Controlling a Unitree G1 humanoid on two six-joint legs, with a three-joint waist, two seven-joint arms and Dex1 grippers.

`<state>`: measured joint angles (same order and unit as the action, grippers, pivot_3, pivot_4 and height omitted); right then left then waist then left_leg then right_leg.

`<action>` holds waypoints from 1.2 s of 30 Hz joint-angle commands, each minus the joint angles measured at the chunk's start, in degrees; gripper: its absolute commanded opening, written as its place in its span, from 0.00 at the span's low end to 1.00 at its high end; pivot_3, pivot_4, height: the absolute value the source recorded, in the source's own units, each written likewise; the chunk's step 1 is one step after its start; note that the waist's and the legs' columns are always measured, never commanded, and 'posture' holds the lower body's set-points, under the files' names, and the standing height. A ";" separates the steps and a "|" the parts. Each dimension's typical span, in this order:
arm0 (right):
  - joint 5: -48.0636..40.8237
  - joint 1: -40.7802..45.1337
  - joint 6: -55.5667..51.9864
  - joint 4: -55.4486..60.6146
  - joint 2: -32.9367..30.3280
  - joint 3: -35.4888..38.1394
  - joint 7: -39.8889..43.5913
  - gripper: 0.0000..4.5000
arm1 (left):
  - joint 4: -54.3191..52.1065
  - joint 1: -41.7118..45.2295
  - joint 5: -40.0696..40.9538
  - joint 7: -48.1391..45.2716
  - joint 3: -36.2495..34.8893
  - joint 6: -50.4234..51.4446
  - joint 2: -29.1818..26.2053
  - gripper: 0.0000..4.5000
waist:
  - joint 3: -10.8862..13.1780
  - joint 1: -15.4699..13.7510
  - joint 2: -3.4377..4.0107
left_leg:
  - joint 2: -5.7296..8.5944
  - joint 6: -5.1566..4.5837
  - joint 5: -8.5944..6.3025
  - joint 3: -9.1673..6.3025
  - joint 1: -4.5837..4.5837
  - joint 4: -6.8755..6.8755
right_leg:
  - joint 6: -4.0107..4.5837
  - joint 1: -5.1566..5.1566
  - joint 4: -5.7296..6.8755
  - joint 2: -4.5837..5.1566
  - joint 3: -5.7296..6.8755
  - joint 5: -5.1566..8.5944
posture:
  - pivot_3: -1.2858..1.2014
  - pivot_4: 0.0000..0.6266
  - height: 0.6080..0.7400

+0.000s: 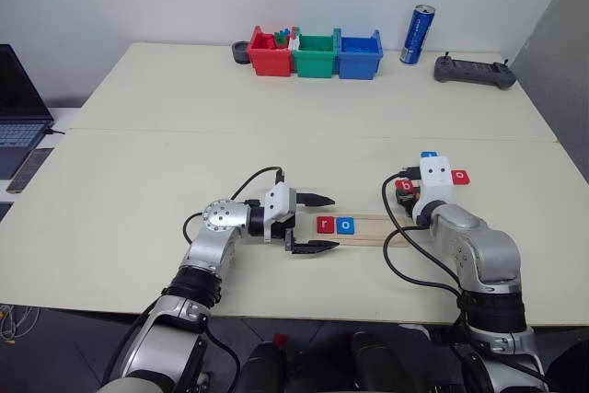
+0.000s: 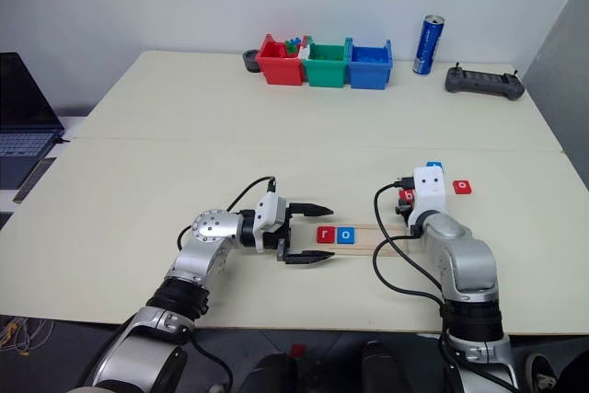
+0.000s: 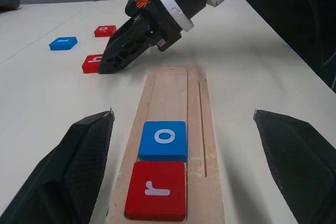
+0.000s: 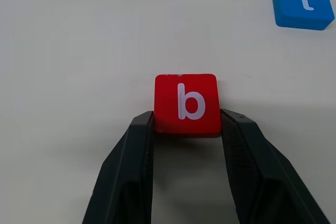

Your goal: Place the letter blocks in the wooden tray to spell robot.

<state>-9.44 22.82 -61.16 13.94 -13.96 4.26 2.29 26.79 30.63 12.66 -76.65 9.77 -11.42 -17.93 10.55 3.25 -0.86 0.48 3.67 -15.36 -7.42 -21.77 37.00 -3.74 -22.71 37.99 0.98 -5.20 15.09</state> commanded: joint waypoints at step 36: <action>-5.83 -18.67 -24.67 32.16 -5.90 11.54 8.73 1.00 | -9.52 -5.78 2.38 6.63 -1.68 2.32 -1.80 1.00 | -0.01 -0.18 0.01 | -0.01 0.00 0.00 0.06 -0.12 -0.01 | 0.00 -0.13 -0.01 0.01 -0.04 0.01 | 0.52 0.24 1.00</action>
<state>-15.81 3.86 -86.02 45.73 -19.02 14.65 11.21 18.58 24.35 14.15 -70.51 9.04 -8.09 -19.44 10.53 3.07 -0.85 0.48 3.67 -15.36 -7.36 -21.89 36.99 -3.74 -22.85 37.98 0.99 -5.24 15.10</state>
